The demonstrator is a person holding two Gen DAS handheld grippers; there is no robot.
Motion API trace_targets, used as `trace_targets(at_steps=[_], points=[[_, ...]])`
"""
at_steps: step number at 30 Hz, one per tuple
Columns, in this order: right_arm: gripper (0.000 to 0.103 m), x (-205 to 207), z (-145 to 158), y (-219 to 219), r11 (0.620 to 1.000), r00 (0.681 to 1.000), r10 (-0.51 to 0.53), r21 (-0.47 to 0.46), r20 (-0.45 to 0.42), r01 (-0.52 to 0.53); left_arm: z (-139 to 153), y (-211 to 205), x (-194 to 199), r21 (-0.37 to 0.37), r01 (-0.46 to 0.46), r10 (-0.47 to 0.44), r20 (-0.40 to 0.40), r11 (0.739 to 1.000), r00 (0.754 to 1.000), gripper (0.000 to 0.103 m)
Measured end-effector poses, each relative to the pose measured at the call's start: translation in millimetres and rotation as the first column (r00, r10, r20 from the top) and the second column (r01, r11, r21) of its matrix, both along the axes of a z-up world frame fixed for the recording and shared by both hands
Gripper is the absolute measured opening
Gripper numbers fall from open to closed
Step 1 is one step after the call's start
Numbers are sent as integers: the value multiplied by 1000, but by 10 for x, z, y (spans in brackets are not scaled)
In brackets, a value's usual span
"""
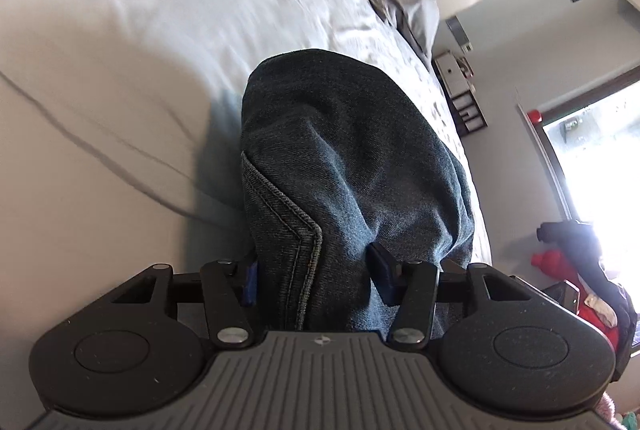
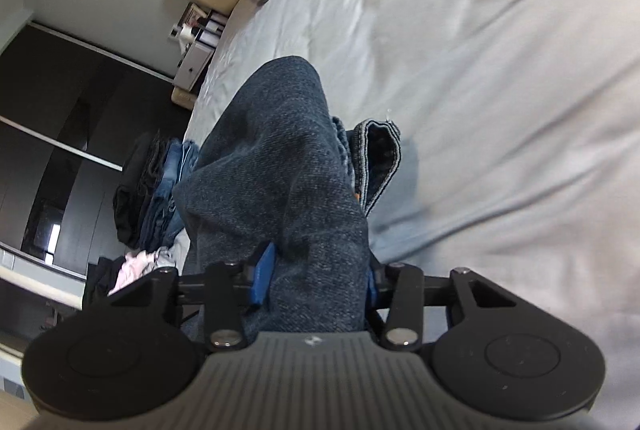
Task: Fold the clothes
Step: 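Lift the folded jeans with both tools and carry them toward the jeans stack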
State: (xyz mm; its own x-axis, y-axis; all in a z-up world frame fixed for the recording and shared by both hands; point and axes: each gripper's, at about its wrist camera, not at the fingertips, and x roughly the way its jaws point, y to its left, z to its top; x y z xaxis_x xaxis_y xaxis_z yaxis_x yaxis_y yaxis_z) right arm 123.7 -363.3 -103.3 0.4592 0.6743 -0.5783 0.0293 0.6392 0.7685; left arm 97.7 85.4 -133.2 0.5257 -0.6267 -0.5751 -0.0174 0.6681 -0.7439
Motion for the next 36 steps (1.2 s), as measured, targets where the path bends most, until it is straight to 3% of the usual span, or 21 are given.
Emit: trace_targets(at_steps=[4,8,11,14,17,22,27,31,36], points=[[47,27,-26,416,999,998,39,-10,-45,-40,-10,357,-149,8,-39,40,-26,999,999,49],[50,-22,7,797,995,994,89,-32,-62,-91,-101,750,-308,-36,-68,66,-61,997,996,49],[63,-96,65,1019,985,988,130,-103,-78,-138,-177,903,-339,-66,-64,58,-91,996,994,50],[68,-97,99,1139,971,986,143,-181,-85,-157,-232,909,-349,-67,-64,58,-92,996,994,50],[77,-79,22,1067,973,981,141,-163,-131,-162,-211,884,-303,-55,-54,49,-86,997,995,51],[81,-38,-131,965,982,975,148,-92,-163,-164,-293,959,-312,-73,-52,45,-89,996,995,52],[75,84,-263,1023,983,968,178,-6,-179,-182,-423,1015,-269,-127,-60,46,-107,990,993,52],[70,183,-283,1100,979,966,202,5,-163,-204,-500,1070,-202,-163,-59,40,-121,985,992,50],[60,162,-142,1115,979,974,204,16,-100,-203,-383,1156,-143,-149,-61,48,-88,987,995,47]])
